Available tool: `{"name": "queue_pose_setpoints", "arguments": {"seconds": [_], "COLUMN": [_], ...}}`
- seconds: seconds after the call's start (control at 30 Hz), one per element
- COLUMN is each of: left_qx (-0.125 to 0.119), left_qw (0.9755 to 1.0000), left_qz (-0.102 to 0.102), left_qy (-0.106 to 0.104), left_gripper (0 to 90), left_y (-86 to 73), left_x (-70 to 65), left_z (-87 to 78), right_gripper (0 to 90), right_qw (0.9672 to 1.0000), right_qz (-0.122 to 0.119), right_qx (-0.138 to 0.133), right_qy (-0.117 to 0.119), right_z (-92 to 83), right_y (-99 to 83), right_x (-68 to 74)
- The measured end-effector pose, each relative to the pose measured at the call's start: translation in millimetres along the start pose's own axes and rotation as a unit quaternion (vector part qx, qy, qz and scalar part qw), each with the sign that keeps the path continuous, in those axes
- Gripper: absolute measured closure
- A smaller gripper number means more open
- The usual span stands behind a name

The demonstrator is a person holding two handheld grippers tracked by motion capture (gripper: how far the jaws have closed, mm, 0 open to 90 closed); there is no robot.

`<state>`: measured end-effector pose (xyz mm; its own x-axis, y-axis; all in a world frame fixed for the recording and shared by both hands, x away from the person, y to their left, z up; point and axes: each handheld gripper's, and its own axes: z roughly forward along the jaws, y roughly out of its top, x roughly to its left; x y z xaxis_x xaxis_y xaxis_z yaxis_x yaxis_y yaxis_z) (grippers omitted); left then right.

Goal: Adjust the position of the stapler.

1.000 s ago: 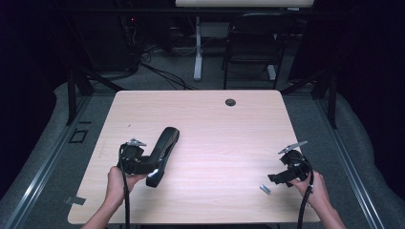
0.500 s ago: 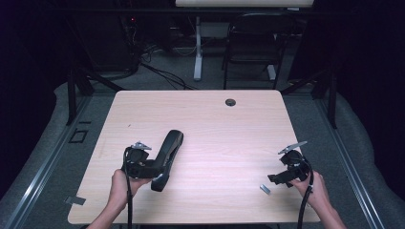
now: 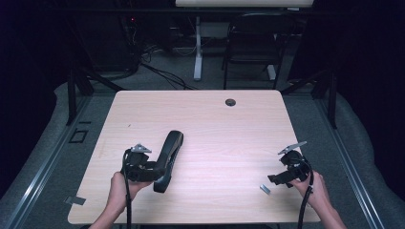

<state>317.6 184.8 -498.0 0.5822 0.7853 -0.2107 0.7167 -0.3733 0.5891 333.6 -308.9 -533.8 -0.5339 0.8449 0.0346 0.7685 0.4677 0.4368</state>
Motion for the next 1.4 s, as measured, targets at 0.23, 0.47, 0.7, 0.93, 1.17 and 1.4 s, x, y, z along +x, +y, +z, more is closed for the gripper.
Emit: {"name": "queue_pose_setpoints", "arguments": {"seconds": [0.23, 0.47, 0.7, 0.93, 1.17, 1.4], "left_qx": [-0.005, -0.005, -0.008, -0.004, -0.009, -0.013], "left_qw": [0.9999, 0.9998, 0.9997, 0.9997, 0.9994, 0.9989], "left_qz": [-0.006, -0.006, -0.009, -0.012, -0.018, -0.026], "left_qy": [-0.008, -0.016, -0.021, -0.022, -0.029, -0.037], "left_gripper": [45.0, 43.7, 43.5, 43.5, 42.8, 42.4], "left_y": [-0.3, -0.2, -0.3, 0.2, 2.6, 4.3], "left_x": [-5.5, -9.2, -10.1, -12.3, -22.0, -30.8], "left_z": [1.8, 3.2, 4.0, 4.5, 9.6, 14.0], "right_gripper": [3.0, 3.1, 3.1, 3.2, 3.2, 3.3], "right_qw": [1.0, 1.0, 1.0, 1.0, 1.0, 1.0], "right_qz": [-0.003, 0.0, -0.001, 0.002, -0.004, -0.004], "right_qx": [0.0, -0.001, 0.0, -0.005, 0.002, 0.004], "right_qy": [-0.003, -0.001, 0.001, 0.001, 0.003, 0.006], "right_z": [-0.6, 0.7, 1.1, 2.0, 2.4, 3.0], "right_y": [0.8, 0.7, 1.0, 0.5, 2.0, 2.6], "right_x": [0.8, 0.8, 1.2, 1.6, 1.9, 1.9]}}
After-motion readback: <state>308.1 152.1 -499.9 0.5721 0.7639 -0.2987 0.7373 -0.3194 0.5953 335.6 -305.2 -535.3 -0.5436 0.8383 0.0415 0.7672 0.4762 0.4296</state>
